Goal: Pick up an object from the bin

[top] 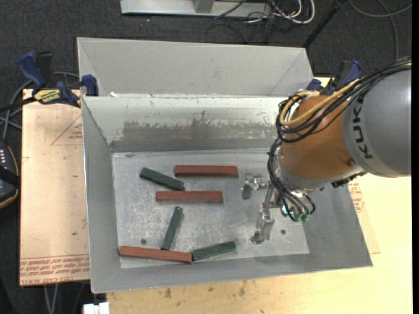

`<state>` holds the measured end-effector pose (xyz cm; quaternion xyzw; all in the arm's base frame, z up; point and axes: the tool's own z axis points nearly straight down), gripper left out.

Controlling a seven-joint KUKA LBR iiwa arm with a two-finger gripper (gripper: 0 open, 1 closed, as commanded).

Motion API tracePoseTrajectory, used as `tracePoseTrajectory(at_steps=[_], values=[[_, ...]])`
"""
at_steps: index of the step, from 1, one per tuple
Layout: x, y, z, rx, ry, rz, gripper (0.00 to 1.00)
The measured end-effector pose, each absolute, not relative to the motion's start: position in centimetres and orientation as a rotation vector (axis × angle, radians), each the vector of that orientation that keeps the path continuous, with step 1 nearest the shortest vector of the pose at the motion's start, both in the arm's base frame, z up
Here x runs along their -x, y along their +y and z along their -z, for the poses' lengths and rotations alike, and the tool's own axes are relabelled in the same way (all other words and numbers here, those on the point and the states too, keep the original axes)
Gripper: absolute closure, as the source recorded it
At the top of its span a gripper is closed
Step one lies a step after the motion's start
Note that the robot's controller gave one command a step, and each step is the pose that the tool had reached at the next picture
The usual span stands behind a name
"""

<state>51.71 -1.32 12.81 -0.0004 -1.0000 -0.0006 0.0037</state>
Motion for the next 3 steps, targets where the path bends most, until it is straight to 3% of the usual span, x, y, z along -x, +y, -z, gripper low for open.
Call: tracePoseTrajectory(at_steps=[1,2,3], values=[[-48.5,1.9,-6.9,-0.002,-3.15,0.003,0.0],[-48.4,1.8,-7.0,0.0,-3.142,0.002,1.0],[-50.4,2.2,-22.6,-0.014,-3.153,0.002,1.0]])
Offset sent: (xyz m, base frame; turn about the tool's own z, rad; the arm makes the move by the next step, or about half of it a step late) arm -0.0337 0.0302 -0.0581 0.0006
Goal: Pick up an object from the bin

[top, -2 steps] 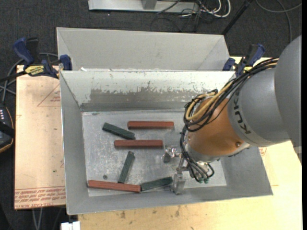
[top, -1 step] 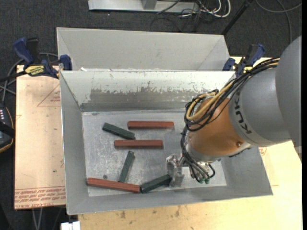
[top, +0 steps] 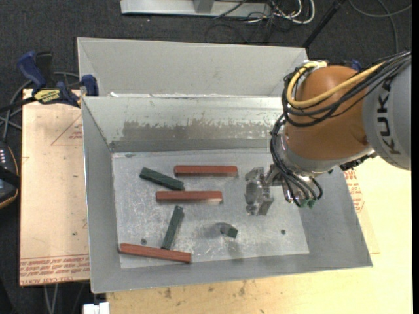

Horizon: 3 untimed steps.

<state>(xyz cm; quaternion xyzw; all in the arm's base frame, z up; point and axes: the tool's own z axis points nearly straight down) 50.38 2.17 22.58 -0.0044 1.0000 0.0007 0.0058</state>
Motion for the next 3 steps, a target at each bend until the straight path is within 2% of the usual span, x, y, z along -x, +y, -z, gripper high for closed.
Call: tracePoseTrajectory(at_steps=[1,2,3], values=[[-50.2,2.2,-22.2,0.014,3.139,-0.001,0.0],[-50.8,5.0,-6.9,0.664,3.071,-0.003,0.0],[-50.9,4.9,-7.1,0.663,3.068,-0.001,1.0]])
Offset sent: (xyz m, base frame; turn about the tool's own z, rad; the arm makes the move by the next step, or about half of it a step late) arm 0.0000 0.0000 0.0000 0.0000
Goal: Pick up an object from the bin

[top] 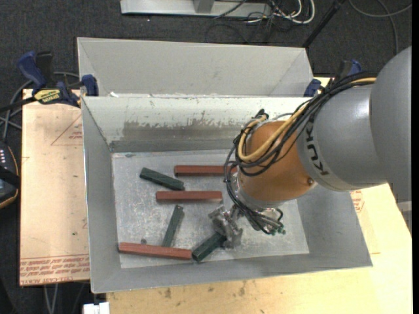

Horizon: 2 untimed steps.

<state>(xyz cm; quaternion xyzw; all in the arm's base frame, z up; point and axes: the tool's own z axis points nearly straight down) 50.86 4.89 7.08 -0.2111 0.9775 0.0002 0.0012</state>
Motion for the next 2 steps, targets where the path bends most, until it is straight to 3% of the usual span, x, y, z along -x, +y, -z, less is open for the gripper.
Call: tracePoseTrajectory(at_steps=[1,2], values=[[-53.0,5.9,-14.8,0.632,3.065,0.0,1.0],[-53.5,5.7,-25.8,0.669,3.056,0.001,1.0]])
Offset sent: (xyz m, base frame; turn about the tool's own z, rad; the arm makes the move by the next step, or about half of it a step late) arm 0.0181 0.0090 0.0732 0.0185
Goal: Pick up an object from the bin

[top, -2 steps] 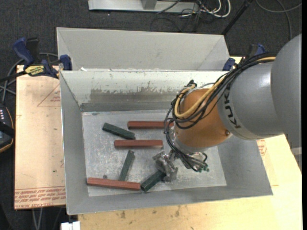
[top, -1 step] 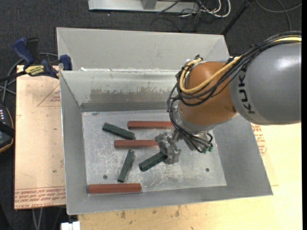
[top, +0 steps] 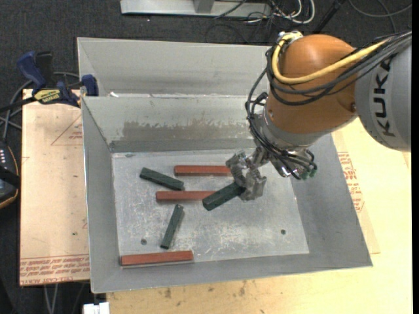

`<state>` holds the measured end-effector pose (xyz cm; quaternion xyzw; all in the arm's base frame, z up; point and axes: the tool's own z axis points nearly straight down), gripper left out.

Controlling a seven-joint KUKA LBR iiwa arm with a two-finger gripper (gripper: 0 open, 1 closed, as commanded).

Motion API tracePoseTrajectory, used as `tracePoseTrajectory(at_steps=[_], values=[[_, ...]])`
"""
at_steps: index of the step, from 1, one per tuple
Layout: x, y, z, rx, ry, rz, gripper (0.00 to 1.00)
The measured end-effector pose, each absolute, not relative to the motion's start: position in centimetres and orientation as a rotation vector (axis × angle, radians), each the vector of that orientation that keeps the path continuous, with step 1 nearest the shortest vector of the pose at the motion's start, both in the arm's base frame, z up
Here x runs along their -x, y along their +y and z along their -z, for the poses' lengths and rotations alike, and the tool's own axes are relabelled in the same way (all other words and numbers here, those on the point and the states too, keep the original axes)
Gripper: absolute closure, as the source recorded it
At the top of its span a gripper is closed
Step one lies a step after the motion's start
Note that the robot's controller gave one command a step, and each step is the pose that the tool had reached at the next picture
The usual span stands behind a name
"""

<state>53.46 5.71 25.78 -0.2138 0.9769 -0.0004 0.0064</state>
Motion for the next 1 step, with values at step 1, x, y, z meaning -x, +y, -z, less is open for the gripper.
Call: tracePoseTrajectory(at_steps=[1], values=[[-57.38,6.79,-20.0,1.05,2.96,-0.002,1.0]])
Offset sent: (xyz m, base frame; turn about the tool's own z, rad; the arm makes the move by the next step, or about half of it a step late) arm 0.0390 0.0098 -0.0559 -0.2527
